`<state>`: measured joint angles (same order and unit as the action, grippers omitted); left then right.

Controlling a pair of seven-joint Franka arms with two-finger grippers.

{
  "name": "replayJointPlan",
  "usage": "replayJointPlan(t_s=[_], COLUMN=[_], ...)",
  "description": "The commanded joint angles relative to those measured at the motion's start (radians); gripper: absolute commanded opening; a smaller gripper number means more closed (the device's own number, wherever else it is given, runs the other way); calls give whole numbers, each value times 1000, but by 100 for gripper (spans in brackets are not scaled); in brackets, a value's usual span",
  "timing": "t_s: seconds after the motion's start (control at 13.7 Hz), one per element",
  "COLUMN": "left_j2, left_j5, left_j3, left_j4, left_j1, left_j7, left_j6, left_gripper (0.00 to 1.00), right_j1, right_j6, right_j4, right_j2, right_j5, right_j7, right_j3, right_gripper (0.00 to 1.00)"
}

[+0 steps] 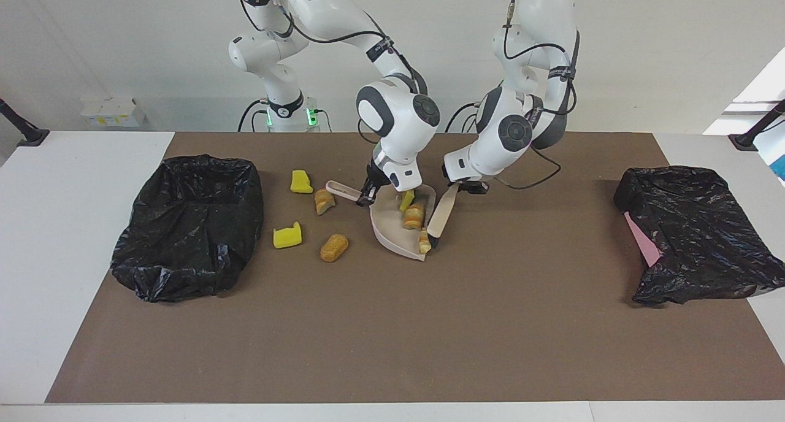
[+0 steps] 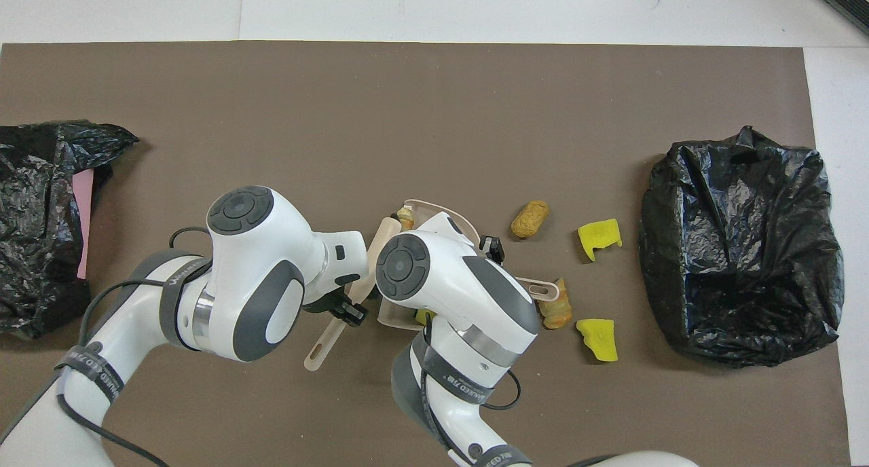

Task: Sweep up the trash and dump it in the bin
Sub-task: 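Sweep more debris into the dustpan with the brush, left gripper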

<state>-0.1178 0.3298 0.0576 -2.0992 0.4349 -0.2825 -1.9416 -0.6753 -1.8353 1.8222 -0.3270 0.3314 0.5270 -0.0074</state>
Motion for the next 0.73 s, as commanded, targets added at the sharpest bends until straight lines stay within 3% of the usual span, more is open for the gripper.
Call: replayJointPlan(t_s=[0.0, 0.22, 0.66], left_j2=[30, 29, -16], left_j5=[21, 20, 20], left_j3=[-15, -15, -18], left_j4=[51, 96, 24], left_j1=[-79, -178, -162], left_j7=[-87, -122, -77], left_j6=[125, 164, -54], left_gripper=[0, 0, 0], right_j1=[2, 3, 3], right_j6=[-1, 1, 2], right_j4=[20, 20, 22], right_j2=[25, 25, 26], right_j5=[-14, -14, -14], right_j7=[-19, -19, -21], right_j3=[6, 6, 6], right_gripper=[0, 0, 0])
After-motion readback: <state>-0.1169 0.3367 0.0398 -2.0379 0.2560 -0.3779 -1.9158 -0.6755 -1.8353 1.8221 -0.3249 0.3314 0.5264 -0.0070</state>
